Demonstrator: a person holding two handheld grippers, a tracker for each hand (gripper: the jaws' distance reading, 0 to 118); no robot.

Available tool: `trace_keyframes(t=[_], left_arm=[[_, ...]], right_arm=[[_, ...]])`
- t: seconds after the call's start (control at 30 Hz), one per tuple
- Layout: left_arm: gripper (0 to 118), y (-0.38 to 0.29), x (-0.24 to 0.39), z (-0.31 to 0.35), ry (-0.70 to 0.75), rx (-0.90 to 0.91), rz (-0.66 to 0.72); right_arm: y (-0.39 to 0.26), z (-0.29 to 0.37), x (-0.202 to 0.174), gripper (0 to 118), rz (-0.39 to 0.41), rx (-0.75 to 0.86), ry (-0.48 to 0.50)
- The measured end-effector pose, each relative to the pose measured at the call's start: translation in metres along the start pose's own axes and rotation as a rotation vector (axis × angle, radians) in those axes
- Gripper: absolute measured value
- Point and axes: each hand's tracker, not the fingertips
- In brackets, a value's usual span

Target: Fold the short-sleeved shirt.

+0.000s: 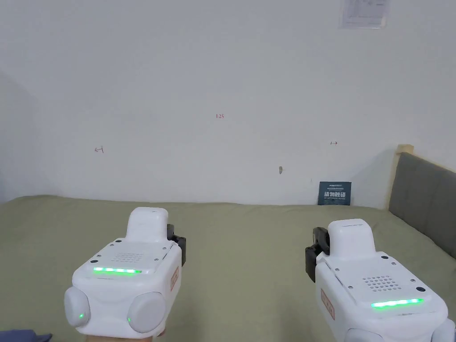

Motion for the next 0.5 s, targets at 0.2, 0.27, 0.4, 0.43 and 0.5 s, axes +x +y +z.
trace_keyframes(t=[0.2,0.27,0.4,0.43,0.5], left_arm=[[0,0.0018,0.0039,0.003,0.003,0.017,-0.051],[0,0.0014,0.0023,0.0024,0.001,0.014,-0.041],[0,0.001,0.0016,0.0026,-0.006,0.008,-0.038],[1,0.0011,0.0016,0.0027,-0.008,0.006,-0.039],[8,0.0022,0.0019,0.0022,0.0,0.015,-0.037]], right_arm=[[0.0024,-0.0015,0.0011,0,-0.028,0.004,0.002],[0.0034,-0.0024,0.0016,0,-0.029,0.001,0.003],[0.0039,-0.0024,0.0015,0,-0.027,0.004,0.005],[0.0038,-0.0022,0.0013,0,-0.026,0.004,0.009],[0.0038,-0.0026,0.0005,2,-0.012,0.01,-0.001]])
